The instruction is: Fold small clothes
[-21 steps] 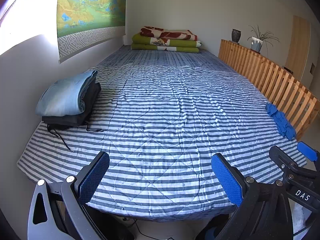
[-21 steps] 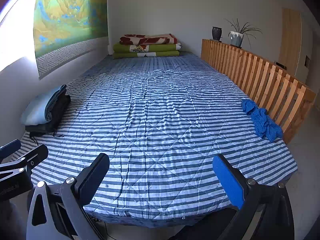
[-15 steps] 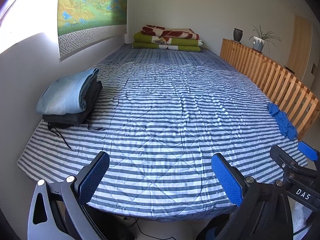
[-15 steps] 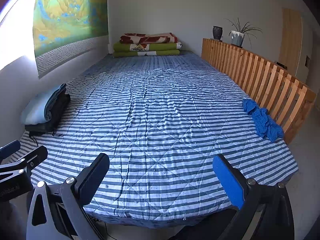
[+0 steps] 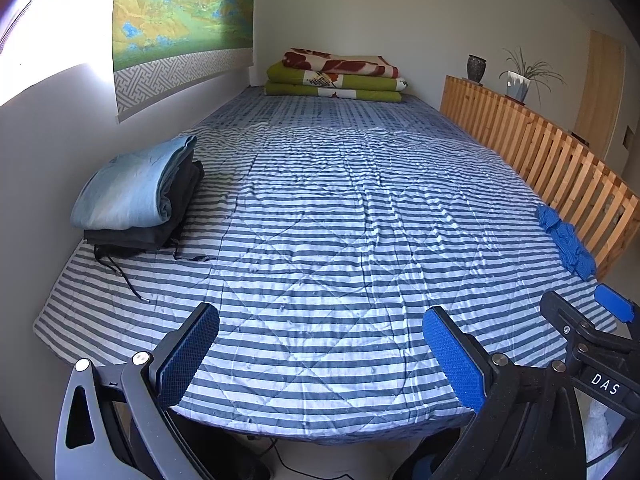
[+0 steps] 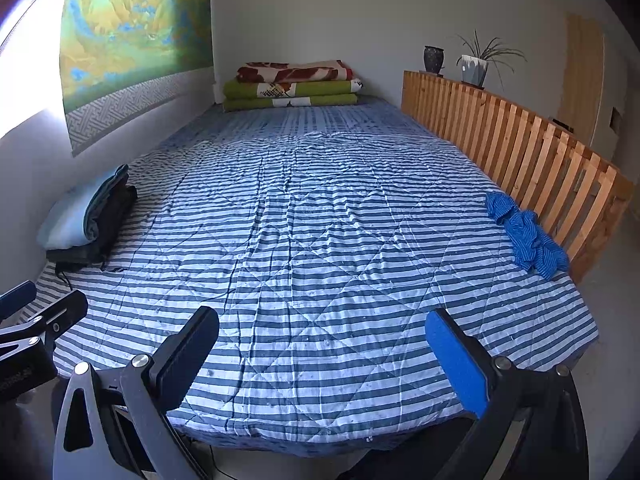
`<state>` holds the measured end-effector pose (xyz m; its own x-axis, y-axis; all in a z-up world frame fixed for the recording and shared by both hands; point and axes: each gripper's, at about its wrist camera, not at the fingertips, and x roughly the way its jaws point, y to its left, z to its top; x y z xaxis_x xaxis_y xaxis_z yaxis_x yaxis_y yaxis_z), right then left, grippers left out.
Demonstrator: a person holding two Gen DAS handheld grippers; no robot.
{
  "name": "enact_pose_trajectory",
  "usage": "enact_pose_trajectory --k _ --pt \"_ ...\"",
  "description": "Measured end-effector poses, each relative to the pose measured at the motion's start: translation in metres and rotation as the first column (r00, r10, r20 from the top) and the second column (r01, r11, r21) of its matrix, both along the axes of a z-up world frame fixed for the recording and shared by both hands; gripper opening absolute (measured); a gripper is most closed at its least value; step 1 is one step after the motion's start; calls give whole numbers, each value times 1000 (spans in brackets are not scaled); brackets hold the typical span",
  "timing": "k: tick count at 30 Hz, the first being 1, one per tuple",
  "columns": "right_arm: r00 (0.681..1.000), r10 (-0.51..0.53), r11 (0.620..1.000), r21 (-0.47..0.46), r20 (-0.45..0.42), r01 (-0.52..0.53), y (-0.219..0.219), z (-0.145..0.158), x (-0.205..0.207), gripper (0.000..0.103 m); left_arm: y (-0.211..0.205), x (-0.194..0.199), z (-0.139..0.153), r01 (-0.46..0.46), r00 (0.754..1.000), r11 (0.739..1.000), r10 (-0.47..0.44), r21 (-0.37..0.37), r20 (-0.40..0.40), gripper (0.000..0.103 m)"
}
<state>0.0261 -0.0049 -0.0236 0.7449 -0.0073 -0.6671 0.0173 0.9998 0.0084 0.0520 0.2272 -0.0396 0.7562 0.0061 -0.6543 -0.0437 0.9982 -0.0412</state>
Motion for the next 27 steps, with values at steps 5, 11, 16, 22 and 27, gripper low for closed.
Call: enact_pose_trajectory --k 5,11,16,22,27 --pt "1000 2 1000 -2 -1 -2 0 -1 1 102 -3 0 -2 3 1000 1000 -3 3 1 103" --pt "1000 -2 1000 2 -3 2 0 -1 2 102 -7 2 -2 9 1000 1000 -9 3 -1 103" --pt "1000 -11 1000 8 -2 11 -4 -1 2 102 -10 2 -2 23 1000 1000 -23 2 3 103" --pt "1000 -15 1000 11 -3 15 -7 0 2 102 -13 2 -2 31 1000 1000 -31 2 2 103" --pt "1000 -17 1000 11 -4 17 -8 -1 2 102 -15 3 -2 34 999 999 -34 3 2 103"
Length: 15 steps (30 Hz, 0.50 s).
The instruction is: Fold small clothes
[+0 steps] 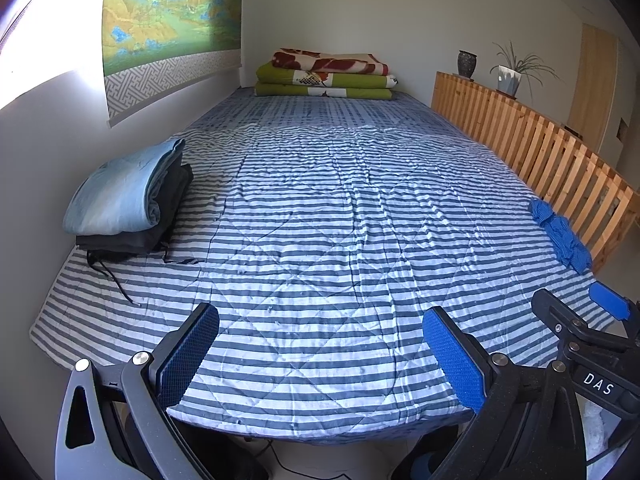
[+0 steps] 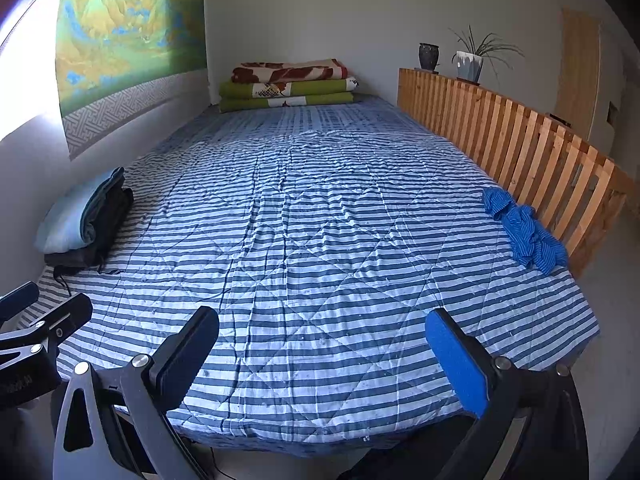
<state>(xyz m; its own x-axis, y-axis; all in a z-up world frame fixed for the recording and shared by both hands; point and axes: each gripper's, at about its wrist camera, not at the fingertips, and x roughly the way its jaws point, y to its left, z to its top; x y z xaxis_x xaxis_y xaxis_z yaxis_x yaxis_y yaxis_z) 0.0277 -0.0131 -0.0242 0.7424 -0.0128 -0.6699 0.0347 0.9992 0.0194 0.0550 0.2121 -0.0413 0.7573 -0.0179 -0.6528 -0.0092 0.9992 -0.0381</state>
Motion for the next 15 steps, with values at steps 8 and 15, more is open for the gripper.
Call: enact_pose_trajectory --k 8,15 --pt "1000 -17 1000 2 -1 17 -8 -2 1 102 -6 1 -1 20 1000 1000 -20 3 -2 103" --pt "999 -34 999 3 -5 34 -15 -3 4 102 -15 6 -1 38 999 999 -38 5 -1 103"
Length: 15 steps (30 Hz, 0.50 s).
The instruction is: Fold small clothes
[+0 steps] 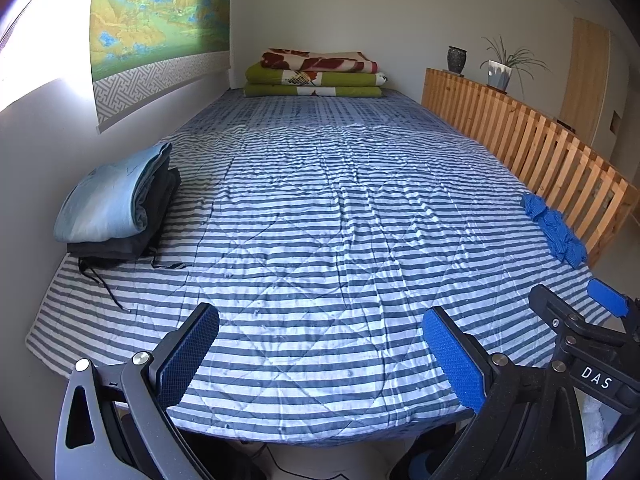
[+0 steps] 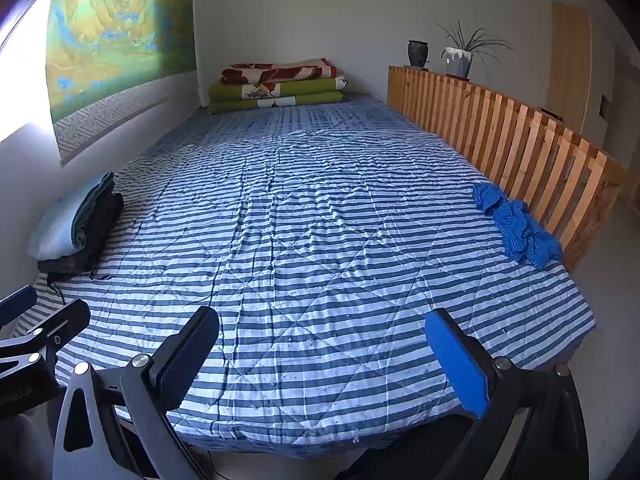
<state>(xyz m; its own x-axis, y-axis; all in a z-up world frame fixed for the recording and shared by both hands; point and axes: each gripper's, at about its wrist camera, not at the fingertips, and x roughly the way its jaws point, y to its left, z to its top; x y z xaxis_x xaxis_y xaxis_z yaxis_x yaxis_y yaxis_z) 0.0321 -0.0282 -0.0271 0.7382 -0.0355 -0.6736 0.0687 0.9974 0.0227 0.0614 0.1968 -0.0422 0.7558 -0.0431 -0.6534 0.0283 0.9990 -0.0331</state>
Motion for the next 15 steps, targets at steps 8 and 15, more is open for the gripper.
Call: enact_pose_trajectory --k 8,15 --pt "1000 -14 1000 0 -2 14 -5 -3 4 102 -8 6 -1 16 1000 1000 -16 5 1 103" --pt "999 -40 999 2 -5 40 -13 -6 9 102 -16 15 -3 31 1000 999 -30 13 -4 103"
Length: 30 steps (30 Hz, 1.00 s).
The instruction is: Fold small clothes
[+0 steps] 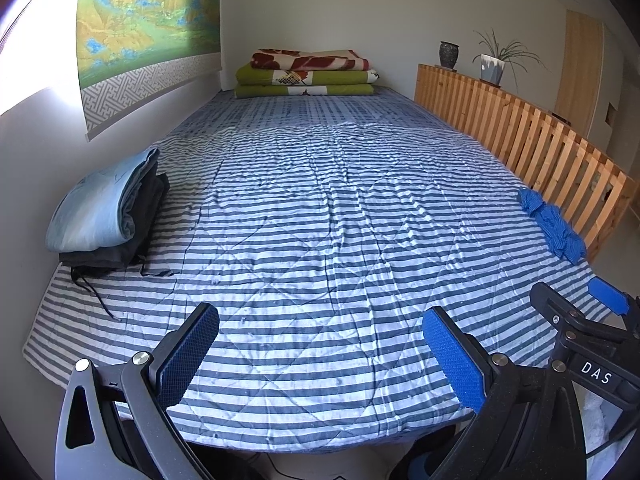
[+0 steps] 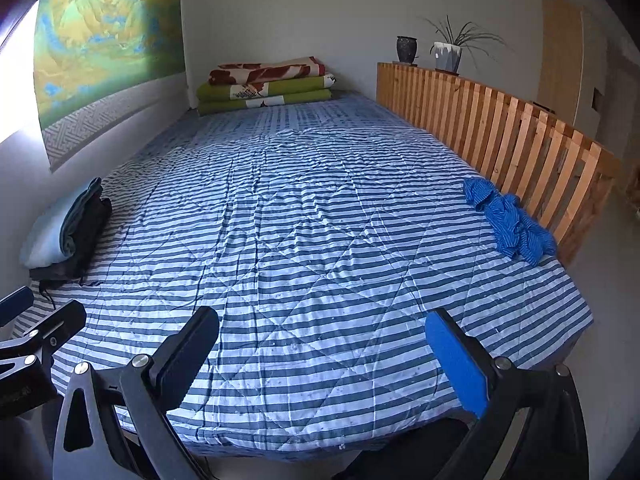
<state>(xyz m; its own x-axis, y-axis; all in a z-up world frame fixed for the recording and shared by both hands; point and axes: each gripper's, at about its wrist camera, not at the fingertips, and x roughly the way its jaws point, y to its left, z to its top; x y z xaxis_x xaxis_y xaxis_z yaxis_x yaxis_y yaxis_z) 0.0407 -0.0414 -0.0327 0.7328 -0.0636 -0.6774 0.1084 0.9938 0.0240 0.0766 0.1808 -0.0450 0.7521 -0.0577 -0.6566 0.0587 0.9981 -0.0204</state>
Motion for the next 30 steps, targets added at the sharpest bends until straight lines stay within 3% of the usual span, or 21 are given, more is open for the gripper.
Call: enact_pose_trajectory --k 23,30 --pt "996 -92 996 1 -9 92 -48 -16 32 102 -37 47 -12 52 999 998 -52 22 -12 103" --pt "990 -138 990 3 -3 138 -84 -24 52 102 -52 67 -21 76 997 996 -75 42 -32 103"
